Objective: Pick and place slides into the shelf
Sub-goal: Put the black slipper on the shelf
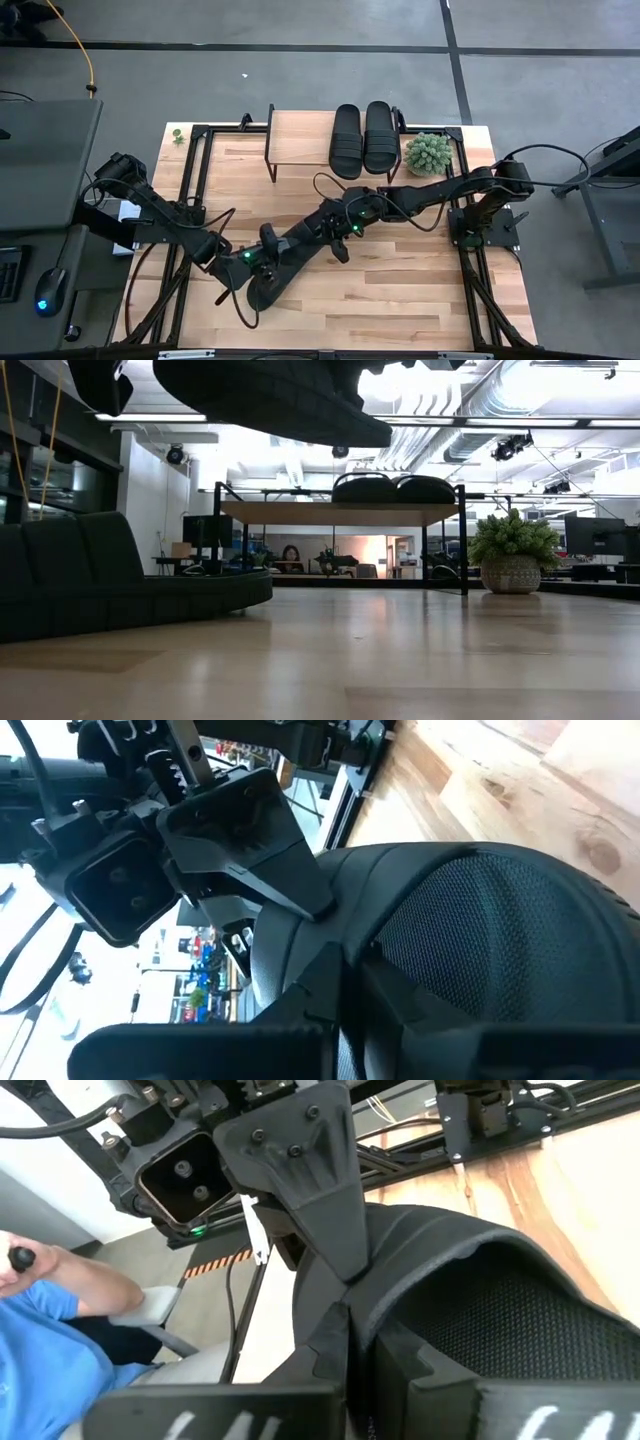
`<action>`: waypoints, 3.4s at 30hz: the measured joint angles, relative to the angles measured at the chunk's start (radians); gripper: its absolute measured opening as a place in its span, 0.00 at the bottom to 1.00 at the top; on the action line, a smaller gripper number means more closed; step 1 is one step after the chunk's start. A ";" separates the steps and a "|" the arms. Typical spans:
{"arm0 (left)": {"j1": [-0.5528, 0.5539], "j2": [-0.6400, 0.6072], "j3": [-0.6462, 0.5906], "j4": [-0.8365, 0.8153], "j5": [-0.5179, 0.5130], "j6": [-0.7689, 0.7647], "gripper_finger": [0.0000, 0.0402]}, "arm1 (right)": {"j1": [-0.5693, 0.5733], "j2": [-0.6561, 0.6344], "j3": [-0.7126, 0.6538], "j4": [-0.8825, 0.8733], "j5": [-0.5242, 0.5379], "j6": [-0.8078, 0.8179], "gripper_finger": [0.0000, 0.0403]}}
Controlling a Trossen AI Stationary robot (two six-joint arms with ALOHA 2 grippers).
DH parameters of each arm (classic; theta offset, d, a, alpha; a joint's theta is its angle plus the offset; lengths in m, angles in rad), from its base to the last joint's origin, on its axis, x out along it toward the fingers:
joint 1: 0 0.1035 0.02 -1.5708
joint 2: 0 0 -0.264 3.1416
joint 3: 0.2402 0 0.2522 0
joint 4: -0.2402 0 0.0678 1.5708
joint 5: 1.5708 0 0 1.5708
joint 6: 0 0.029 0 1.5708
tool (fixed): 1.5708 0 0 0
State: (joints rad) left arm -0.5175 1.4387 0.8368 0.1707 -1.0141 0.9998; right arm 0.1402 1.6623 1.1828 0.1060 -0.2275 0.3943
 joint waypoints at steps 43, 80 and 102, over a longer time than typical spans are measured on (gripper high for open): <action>0.022 -0.002 0.002 0.032 -0.235 0.048 0.02 | 0.106 -0.209 0.000 -0.441 0.801 -0.094 0.35; 0.447 -0.001 0.001 0.066 -0.138 0.159 0.01 | 0.201 -0.264 0.000 -0.528 0.940 -0.107 0.35; 0.586 0.000 0.048 0.053 0.020 0.144 0.02 | 0.201 -0.264 0.000 -0.528 0.934 -0.104 0.35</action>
State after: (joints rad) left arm 0.0681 1.4384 0.8845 0.2236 -0.9939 1.1442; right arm 0.3416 1.3987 1.1824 -0.4217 0.7064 0.2901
